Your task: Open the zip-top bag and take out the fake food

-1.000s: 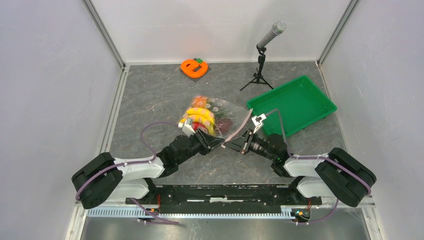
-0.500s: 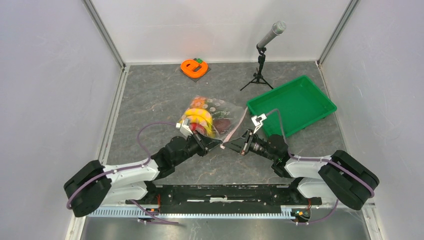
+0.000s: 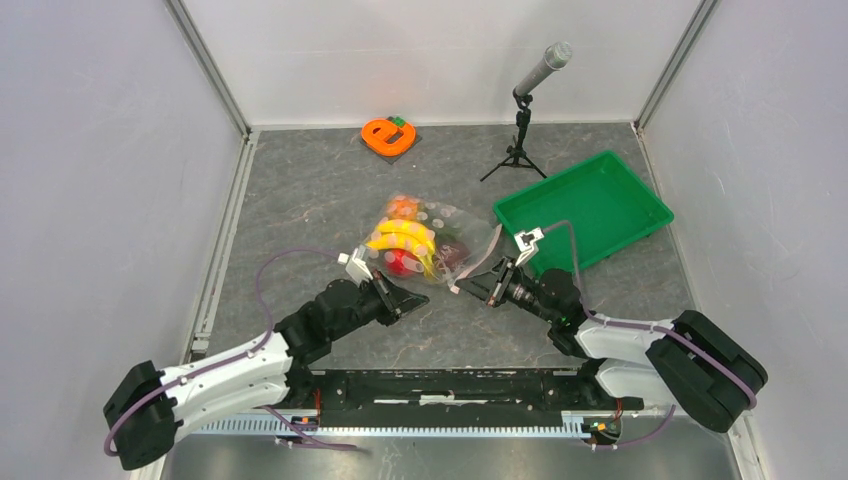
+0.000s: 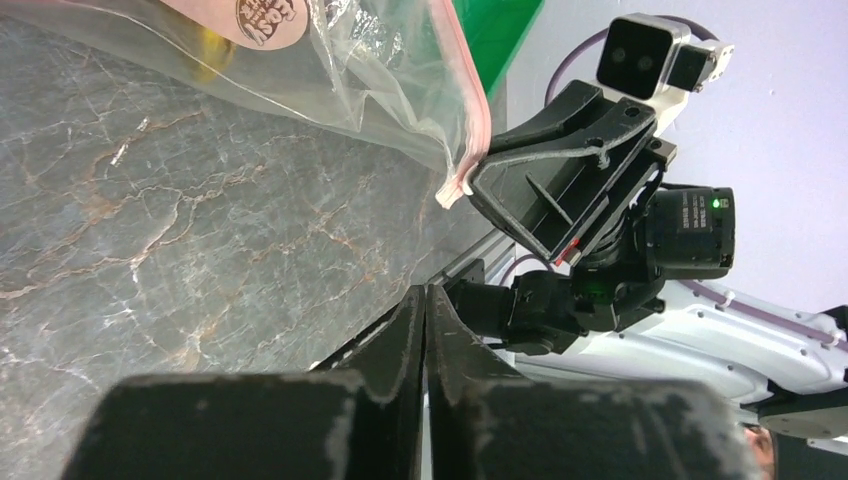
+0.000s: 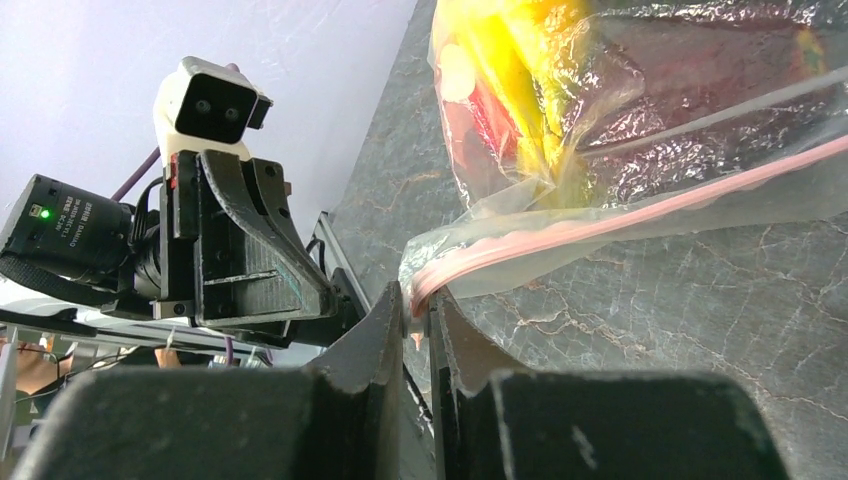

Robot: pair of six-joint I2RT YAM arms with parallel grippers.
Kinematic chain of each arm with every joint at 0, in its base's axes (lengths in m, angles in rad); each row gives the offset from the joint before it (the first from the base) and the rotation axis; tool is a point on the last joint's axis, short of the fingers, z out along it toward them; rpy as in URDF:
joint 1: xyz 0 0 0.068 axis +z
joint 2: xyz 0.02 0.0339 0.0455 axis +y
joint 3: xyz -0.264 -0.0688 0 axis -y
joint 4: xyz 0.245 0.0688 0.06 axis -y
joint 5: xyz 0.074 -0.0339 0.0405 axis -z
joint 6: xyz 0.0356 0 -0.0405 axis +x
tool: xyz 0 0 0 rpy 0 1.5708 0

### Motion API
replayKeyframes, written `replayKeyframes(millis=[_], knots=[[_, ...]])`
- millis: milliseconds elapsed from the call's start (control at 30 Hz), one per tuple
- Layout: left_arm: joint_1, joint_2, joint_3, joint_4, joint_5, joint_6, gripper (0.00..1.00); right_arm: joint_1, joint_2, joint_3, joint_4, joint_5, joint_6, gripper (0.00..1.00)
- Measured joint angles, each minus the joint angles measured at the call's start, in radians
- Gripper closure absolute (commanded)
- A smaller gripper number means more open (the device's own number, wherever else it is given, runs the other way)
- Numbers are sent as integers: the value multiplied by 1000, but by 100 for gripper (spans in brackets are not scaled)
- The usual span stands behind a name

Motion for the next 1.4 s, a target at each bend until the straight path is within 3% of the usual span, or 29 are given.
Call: replayKeyframes(millis=[67, 167, 333, 700, 1067, 1400], knots=[[0, -36, -3, -34, 0, 6, 66, 0, -5, 0, -4, 0, -1, 100], [0, -55, -5, -48, -1, 20, 46, 0, -6, 0, -6, 1, -1, 100], [0, 20, -5, 8, 1, 27, 37, 0, -6, 0, -6, 0, 0, 100], [0, 287, 68, 187, 26, 27, 36, 11, -8, 0, -4, -5, 0, 100], [0, 367, 106, 263, 26, 26, 51, 16, -8, 0, -2, -11, 0, 100], [0, 368, 106, 269, -3, 26, 52, 17, -8, 0, -1, -13, 0, 100]])
